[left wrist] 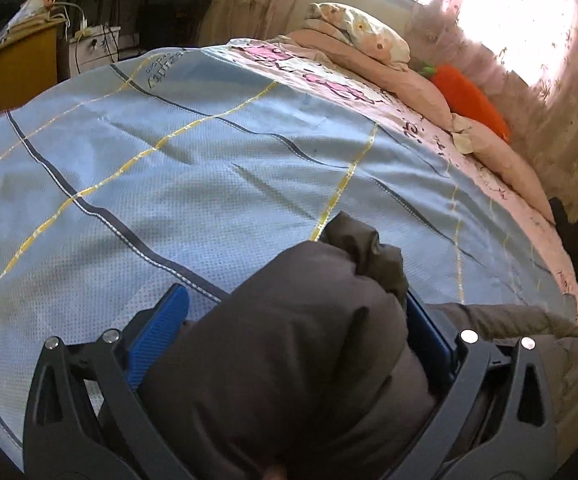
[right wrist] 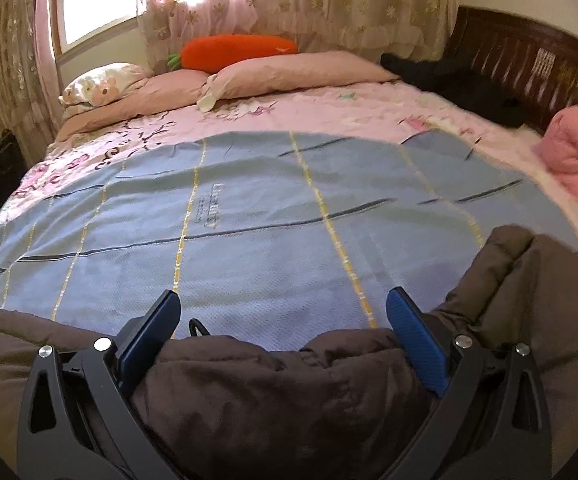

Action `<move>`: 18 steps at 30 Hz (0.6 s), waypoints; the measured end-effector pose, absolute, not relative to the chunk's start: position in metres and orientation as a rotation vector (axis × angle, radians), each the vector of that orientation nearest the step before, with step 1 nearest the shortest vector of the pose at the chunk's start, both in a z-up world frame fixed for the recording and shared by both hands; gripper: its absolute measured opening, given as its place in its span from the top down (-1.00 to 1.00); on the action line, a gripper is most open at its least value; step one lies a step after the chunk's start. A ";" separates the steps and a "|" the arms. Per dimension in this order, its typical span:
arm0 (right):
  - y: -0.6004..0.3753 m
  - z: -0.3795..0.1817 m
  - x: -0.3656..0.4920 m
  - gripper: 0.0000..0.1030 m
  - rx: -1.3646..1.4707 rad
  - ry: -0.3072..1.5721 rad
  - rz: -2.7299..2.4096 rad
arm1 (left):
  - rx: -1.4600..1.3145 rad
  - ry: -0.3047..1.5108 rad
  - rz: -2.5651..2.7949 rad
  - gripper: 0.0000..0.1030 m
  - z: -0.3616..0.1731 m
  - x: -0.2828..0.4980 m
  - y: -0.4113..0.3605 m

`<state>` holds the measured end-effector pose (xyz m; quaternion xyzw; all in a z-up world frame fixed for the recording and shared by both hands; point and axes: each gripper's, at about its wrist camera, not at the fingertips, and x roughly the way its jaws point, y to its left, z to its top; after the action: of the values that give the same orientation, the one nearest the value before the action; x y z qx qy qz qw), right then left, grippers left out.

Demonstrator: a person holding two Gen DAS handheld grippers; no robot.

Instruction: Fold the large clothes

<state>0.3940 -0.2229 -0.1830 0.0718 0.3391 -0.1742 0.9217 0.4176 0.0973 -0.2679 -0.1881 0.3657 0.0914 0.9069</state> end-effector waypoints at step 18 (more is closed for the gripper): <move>-0.310 -0.191 0.378 -0.97 0.098 0.786 -0.376 | -0.415 0.731 0.140 -0.96 -0.270 0.412 0.097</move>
<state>0.3776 -0.3096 -0.1908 0.0474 0.3807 -0.1821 0.9053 0.4122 0.0974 -0.2704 -0.2014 0.3545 0.0678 0.9106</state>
